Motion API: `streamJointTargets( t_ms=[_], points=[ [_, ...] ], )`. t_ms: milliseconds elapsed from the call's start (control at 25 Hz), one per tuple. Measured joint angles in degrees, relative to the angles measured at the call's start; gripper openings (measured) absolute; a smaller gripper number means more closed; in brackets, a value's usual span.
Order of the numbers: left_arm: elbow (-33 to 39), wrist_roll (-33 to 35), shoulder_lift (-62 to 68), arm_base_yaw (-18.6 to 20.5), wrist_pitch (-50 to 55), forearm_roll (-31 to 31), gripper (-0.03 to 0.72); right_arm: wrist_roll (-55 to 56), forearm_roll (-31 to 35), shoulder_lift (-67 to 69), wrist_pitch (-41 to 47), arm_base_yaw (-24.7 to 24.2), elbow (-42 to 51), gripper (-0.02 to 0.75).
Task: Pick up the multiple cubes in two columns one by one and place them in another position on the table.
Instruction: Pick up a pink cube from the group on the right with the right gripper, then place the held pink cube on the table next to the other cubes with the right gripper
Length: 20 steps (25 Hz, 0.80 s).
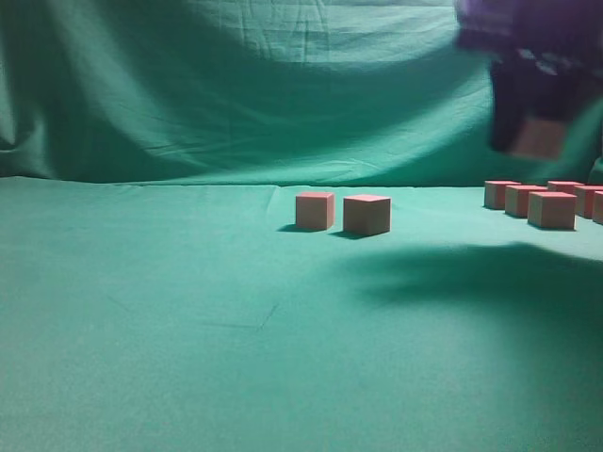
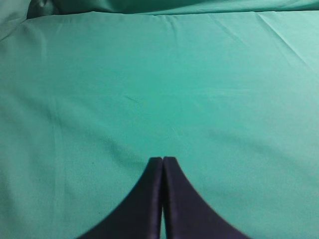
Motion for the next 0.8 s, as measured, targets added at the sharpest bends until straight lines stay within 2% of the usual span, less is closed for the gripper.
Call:
streamJointTargets(
  t_ms=[120, 240, 440, 520, 640, 800],
  points=[
    [0.0, 0.0, 0.0, 0.0, 0.0, 0.0, 0.000, -3.3, 4.2, -0.7, 5.8, 4.3, -6.5, 0.262],
    [0.0, 0.0, 0.0, 0.0, 0.0, 0.0, 0.000, -5.3, 4.5, -0.7, 8.4, 10.8, -12.6, 0.262],
    [0.0, 0.0, 0.0, 0.0, 0.0, 0.0, 0.000, -12.5, 0.7, 1.7, 8.9, 22.4, -22.9, 0.262],
    [0.0, 0.0, 0.0, 0.0, 0.0, 0.0, 0.000, -16.2, -1.8, 4.6, 9.5, 25.7, -26.6, 0.262],
    [0.0, 0.0, 0.0, 0.0, 0.0, 0.0, 0.000, -21.3, -3.6, 10.0, 11.1, 28.6, -31.2, 0.262],
    [0.0, 0.0, 0.0, 0.0, 0.0, 0.0, 0.000, -26.8, -5.6, 16.4, 11.3, 29.1, -35.5, 0.262]
  ],
)
